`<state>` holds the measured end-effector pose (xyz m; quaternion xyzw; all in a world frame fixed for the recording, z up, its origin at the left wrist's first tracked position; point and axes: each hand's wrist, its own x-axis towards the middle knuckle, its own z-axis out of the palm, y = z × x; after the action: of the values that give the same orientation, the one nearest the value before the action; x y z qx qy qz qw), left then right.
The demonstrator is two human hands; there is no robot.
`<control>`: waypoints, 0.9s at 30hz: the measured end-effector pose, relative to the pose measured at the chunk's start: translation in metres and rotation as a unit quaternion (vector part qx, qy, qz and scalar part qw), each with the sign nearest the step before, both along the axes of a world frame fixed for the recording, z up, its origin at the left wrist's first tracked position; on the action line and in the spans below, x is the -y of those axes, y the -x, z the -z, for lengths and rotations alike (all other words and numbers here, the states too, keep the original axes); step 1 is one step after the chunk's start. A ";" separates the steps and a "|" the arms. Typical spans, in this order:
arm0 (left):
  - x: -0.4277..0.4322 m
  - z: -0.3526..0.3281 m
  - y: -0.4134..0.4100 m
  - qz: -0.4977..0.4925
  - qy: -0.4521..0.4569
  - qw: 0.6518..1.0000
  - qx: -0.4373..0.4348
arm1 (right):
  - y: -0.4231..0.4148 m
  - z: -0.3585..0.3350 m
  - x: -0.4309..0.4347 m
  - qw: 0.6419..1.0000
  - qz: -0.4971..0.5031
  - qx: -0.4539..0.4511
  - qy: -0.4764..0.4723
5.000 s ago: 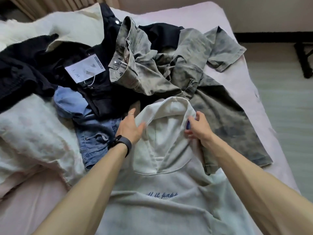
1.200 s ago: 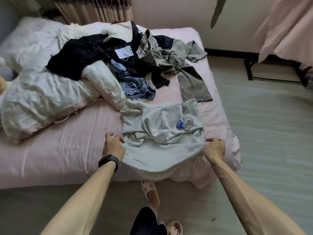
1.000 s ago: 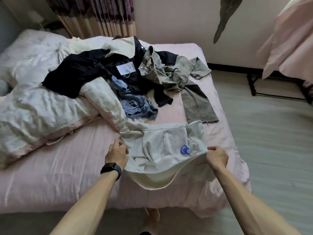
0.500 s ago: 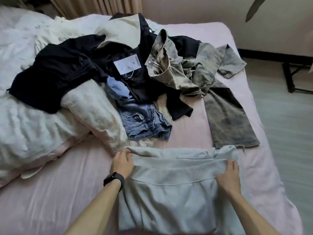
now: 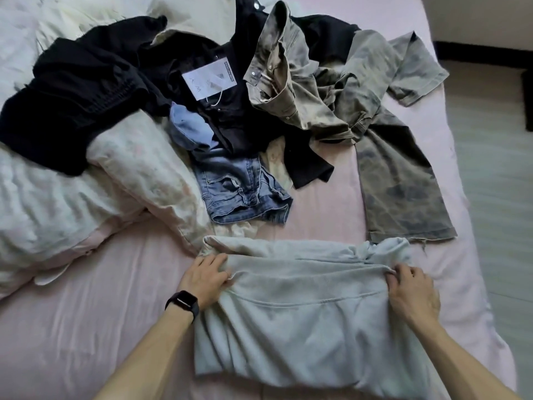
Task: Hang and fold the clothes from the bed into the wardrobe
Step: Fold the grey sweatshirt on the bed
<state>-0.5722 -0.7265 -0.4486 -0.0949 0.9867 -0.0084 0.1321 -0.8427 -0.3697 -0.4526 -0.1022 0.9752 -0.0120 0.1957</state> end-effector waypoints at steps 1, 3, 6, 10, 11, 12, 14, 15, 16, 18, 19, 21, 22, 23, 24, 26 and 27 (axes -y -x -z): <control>0.000 -0.003 0.008 -0.014 0.009 1.000 0.007 | 0.005 -0.003 0.000 1.000 -0.005 -0.011 0.000; 0.000 -0.009 0.019 -0.070 0.008 0.997 0.037 | 0.012 -0.010 -0.001 0.999 0.014 -0.043 0.028; 0.005 -0.017 0.030 -0.104 -0.005 0.989 0.102 | 0.018 -0.017 -0.006 0.993 0.065 -0.070 0.073; 0.014 -0.011 0.034 -0.045 0.039 0.988 0.139 | 0.021 -0.013 -0.004 0.987 0.147 -0.027 0.064; 0.014 -0.012 0.037 -0.036 0.031 0.990 0.134 | 0.020 -0.010 0.001 0.983 0.175 -0.013 0.060; 0.015 -0.010 0.039 -0.028 0.039 0.992 0.116 | 0.018 -0.008 0.006 0.978 0.199 -0.002 0.058; 0.019 -0.008 0.038 -0.039 0.056 0.997 0.033 | 0.017 -0.003 0.014 0.971 0.232 0.004 0.063; 0.023 -0.009 0.035 -0.050 0.060 0.997 0.001 | 0.018 0.000 0.016 0.967 0.247 -0.002 0.068; 0.025 -0.009 0.032 -0.055 0.067 0.996 -0.022 | 0.021 0.001 0.016 0.964 0.256 -0.012 0.072; 0.031 -0.008 0.029 -0.052 0.087 0.993 -0.056 | 0.028 0.002 0.012 0.963 0.253 -0.041 0.084; 0.034 -0.009 0.031 -0.050 0.098 0.992 -0.067 | 0.031 0.002 0.010 0.965 0.240 -0.055 0.093; 0.037 -0.013 0.039 -0.038 0.110 0.990 -0.081 | 0.037 0.002 0.011 0.967 0.220 -0.073 0.110; 0.040 -0.013 0.045 -0.037 0.113 0.990 -0.082 | 0.041 0.002 0.013 0.966 0.217 -0.080 0.117; 0.044 -0.014 0.052 -0.037 0.116 0.990 -0.076 | 0.045 0.002 0.017 0.965 0.217 -0.085 0.123; 0.047 -0.015 0.060 -0.044 0.117 0.990 -0.064 | 0.049 0.003 0.021 0.965 0.214 -0.088 0.128; 0.048 -0.013 0.074 -0.078 0.133 0.988 -0.014 | 0.057 0.008 0.028 0.968 0.199 -0.084 0.129; 0.045 -0.008 0.080 -0.109 0.131 0.985 0.033 | 0.059 0.012 0.031 0.971 0.189 -0.076 0.126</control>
<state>-0.6518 -0.7719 -0.4406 -0.2180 0.9560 -0.1258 0.1510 -0.9015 -0.4003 -0.4648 0.0598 0.9795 -0.1637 0.1006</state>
